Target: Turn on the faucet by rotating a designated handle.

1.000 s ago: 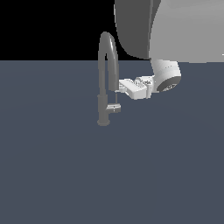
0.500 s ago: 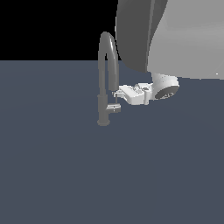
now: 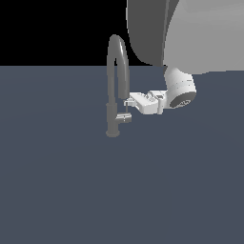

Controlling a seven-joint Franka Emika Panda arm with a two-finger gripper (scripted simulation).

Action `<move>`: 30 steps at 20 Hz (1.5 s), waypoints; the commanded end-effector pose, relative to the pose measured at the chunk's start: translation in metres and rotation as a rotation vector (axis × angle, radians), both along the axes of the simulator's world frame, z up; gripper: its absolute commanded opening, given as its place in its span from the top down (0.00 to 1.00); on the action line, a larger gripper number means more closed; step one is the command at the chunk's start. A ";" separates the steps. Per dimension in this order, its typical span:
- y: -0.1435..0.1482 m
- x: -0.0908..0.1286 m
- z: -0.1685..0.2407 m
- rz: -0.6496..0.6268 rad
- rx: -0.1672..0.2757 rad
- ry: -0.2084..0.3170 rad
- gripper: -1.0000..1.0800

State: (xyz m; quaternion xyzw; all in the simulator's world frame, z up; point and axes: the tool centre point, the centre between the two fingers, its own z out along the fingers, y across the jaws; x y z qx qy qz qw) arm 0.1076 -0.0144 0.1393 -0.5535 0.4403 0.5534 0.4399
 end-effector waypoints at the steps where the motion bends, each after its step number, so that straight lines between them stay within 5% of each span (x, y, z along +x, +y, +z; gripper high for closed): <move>1: -0.001 -0.003 0.001 0.000 0.000 0.000 1.00; 30: -0.011 -0.047 0.006 -0.002 0.000 0.000 1.00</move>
